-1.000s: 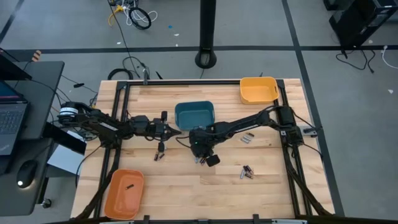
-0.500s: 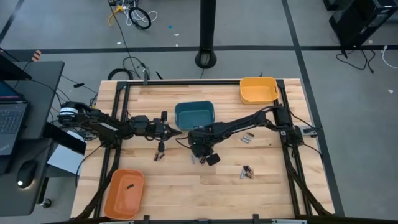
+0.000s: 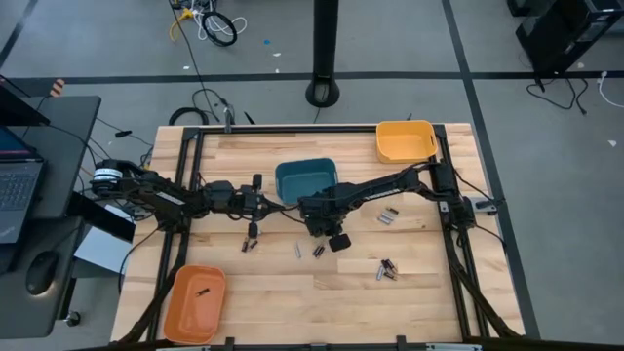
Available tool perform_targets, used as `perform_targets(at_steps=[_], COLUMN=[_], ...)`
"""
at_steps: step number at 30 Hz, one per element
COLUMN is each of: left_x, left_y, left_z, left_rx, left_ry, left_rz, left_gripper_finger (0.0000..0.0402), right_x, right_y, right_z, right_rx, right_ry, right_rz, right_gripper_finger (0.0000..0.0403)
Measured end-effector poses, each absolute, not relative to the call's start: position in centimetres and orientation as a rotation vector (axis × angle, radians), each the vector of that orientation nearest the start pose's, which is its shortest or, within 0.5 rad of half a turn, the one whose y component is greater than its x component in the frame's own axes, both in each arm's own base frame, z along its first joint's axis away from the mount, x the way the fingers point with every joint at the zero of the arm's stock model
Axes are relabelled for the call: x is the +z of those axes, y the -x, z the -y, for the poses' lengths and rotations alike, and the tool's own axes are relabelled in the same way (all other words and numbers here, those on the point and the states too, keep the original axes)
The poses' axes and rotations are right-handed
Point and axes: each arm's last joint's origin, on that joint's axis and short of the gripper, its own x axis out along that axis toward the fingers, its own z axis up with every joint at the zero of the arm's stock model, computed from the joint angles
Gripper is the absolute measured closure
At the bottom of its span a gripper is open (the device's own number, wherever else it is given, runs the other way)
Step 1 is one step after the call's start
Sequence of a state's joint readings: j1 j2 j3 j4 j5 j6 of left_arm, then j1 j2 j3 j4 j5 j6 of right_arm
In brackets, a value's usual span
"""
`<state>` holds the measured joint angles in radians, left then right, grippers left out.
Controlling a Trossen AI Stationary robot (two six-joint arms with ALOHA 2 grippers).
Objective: Sort batteries
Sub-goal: Put the white battery into the yellow bin
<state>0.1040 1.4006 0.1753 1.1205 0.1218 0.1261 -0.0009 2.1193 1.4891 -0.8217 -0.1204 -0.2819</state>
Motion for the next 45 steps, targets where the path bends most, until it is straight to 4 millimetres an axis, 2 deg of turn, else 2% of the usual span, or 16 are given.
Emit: perform_targets(at_steps=[8, 13, 22, 31, 34, 39, 45], left_x=[14.2, 14.2, 14.2, 14.2, 14.2, 14.2, 14.2], left_y=[-21.0, -21.0, -21.0, -21.0, -21.0, -21.0, -21.0], left_z=[-1.8, -1.8, -1.8, -1.8, -1.8, -1.8, -1.8], left_rx=[-0.026, -0.027, -0.027, -0.027, -0.027, -0.027, -0.028], left_ry=[-0.113, -0.112, -0.112, -0.112, -0.112, -0.112, -0.112], left_rz=[-0.115, -0.12, -0.119, -0.119, -0.119, -0.119, -0.118], left_gripper_finger=[0.0396, 0.0396, 0.0396, 0.0396, 0.0396, 0.0396, 0.0396], right_x=[13.6, 13.8, 15.9, 16.2, 16.5, 17.6, 20.5], right_y=[-39.4, -39.1, -38.7, -38.5, -38.2, -37.5, -36.1], right_z=[-0.5, -1.0, -1.8, -1.8, -1.7, -1.5, -1.4], right_rx=[0.28, 0.255, 0.244, 0.237, 0.188, 0.125, 0.109], right_ry=[0.1, 0.151, 0.194, 0.187, 0.206, 0.227, 0.234], right_rz=[-1.511, -1.535, -1.484, -1.499, -1.523, -1.547, -1.539], right_gripper_finger=[0.035, 0.0351, 0.0358, 0.0358, 0.0358, 0.0359, 0.0359])
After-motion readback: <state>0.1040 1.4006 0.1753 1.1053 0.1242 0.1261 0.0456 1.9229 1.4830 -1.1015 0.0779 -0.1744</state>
